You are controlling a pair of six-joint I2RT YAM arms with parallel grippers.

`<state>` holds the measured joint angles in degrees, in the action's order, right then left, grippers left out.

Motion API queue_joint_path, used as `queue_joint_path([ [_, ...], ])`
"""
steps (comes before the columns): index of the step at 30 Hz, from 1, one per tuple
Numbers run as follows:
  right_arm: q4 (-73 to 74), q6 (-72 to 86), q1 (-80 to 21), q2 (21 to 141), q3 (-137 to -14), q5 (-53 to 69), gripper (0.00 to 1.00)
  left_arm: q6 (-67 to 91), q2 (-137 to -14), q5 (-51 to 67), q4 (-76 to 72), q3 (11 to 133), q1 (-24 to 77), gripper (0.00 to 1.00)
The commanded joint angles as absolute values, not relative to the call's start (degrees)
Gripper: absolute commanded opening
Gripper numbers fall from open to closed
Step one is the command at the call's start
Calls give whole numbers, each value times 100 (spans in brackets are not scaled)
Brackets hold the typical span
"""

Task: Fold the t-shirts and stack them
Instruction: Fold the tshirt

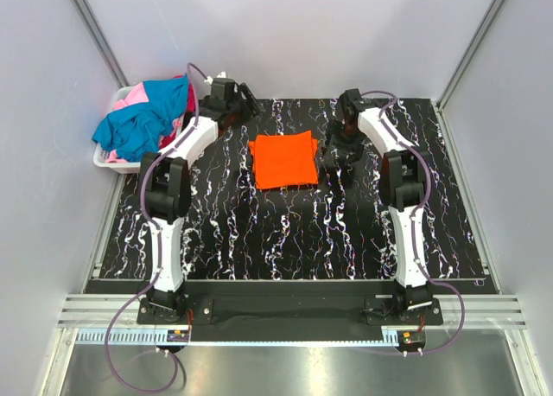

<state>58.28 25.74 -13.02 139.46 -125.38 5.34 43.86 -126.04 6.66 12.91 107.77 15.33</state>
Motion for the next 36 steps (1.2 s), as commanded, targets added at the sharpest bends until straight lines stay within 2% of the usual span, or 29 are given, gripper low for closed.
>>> queue_joint_path([
  [1,5301,2566,-1318,13193,-12148,624,90,4263,-11980,563,1687,10320,1468,72],
  [8,4536,2602,-1310,12543,-11032,791,94,4298,-11742,589,2398,9888,1415,75],
  [14,4149,2505,-1310,12384,-10740,940,95,4228,-11751,483,2680,9607,1389,78],
  [20,3981,2382,-1310,12594,-11021,1125,95,3876,-11698,528,2663,9404,1389,78],
  [27,3911,2162,-1266,12911,-11399,1195,95,3700,-11259,-210,2610,9053,1389,79],
  [36,3814,2136,-1204,13420,-11839,1748,95,3621,-11232,95,2601,9027,1380,77],
])
